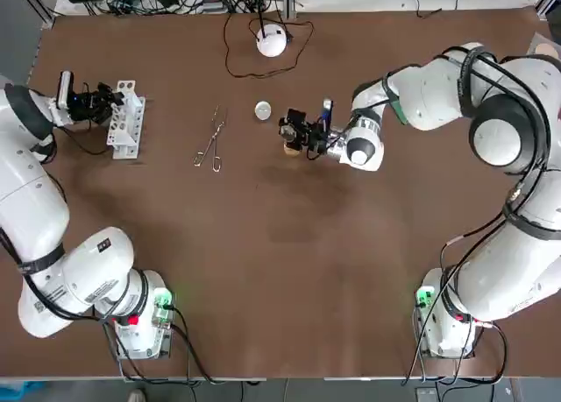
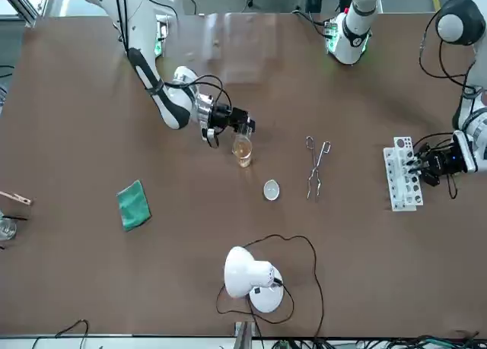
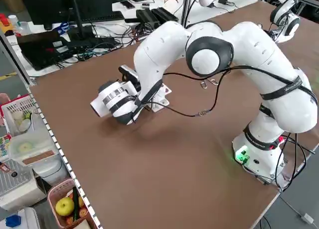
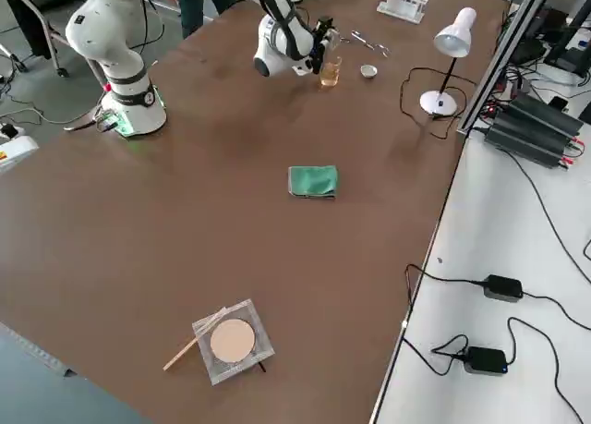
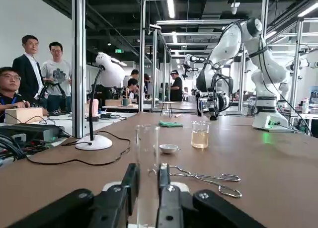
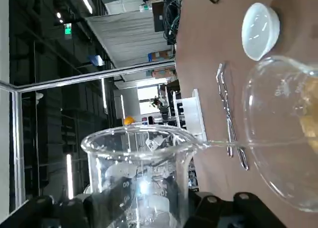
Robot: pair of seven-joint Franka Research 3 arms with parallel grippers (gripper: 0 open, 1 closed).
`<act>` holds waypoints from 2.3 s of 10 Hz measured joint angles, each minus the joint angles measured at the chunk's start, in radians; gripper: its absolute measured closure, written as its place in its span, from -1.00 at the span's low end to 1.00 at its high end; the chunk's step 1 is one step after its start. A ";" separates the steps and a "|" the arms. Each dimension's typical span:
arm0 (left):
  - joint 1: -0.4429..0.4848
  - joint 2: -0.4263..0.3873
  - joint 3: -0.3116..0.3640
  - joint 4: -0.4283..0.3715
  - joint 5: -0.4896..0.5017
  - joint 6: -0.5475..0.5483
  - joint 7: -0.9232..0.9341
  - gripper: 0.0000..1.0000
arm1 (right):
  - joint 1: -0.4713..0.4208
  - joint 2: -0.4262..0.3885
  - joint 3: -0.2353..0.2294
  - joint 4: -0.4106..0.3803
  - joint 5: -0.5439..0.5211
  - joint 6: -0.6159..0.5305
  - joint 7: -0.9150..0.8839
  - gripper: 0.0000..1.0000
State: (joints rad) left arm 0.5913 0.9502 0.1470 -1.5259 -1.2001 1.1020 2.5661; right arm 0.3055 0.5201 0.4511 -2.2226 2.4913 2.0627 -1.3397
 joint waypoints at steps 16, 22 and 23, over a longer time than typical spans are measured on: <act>0.016 -0.022 -0.016 0.040 0.042 0.001 -0.007 -0.98 | -0.022 -0.027 0.000 0.005 0.002 0.004 0.341 0.24; 0.048 -0.285 -0.018 0.057 0.238 -0.006 -0.293 -0.98 | -0.023 -0.029 0.000 0.017 0.005 0.002 0.532 0.24; 0.040 -0.327 -0.020 0.060 0.255 -0.005 -0.352 -0.98 | -0.024 -0.029 0.000 0.018 0.006 0.002 0.545 0.24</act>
State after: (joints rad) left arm 0.6313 0.6229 0.1271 -1.4663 -0.9455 1.0967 2.2144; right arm 0.2818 0.4913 0.4509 -2.2049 2.4968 2.0643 -0.7950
